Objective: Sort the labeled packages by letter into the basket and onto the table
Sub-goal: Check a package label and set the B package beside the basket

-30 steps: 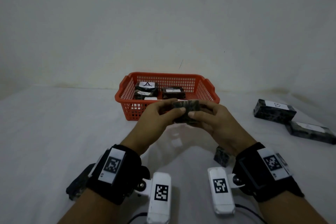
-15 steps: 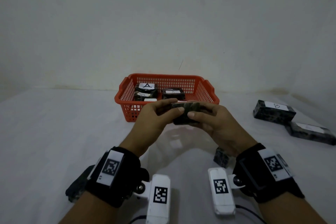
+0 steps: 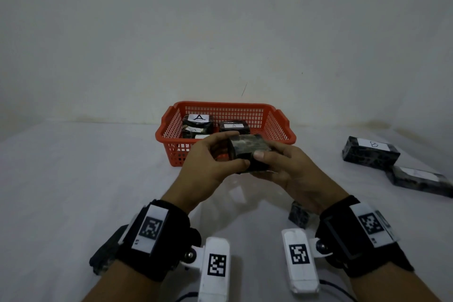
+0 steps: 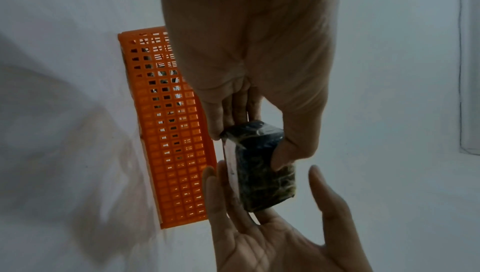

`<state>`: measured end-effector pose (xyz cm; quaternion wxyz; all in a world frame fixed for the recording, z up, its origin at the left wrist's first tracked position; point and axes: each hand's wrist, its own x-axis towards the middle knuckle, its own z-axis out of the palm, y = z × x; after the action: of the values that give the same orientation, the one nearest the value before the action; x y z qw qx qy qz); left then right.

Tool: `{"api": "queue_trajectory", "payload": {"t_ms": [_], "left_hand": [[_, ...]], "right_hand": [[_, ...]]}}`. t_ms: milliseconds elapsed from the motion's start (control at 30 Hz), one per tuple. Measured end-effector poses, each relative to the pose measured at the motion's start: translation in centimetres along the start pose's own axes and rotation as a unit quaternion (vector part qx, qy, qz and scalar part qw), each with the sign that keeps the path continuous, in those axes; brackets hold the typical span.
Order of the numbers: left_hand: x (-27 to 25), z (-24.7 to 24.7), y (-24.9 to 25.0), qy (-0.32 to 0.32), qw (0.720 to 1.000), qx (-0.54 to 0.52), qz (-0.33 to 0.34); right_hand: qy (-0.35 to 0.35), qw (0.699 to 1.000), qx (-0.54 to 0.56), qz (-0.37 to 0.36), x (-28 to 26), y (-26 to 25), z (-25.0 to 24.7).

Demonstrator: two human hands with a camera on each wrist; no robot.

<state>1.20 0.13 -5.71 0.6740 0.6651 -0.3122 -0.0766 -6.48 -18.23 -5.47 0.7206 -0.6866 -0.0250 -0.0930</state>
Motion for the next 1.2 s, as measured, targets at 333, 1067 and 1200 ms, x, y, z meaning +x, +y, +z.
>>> {"api": "queue_trajectory", "payload": {"t_ms": [333,1067,1200], "left_hand": [[-0.10,0.65,0.35,-0.049,0.996,-0.056,-0.055],[-0.12,0.51,0.38,-0.010,0.996,-0.072,-0.048],[-0.15,0.34,0.33,-0.024,0.995,-0.077,-0.056]], "right_hand": [[0.068,0.997,-0.018,-0.012,0.11,0.28,-0.16],[0.049,0.998,-0.037,-0.005,0.07,0.12,-0.09],[0.058,0.997,-0.048,-0.029,-0.03,0.04,-0.23]]}}
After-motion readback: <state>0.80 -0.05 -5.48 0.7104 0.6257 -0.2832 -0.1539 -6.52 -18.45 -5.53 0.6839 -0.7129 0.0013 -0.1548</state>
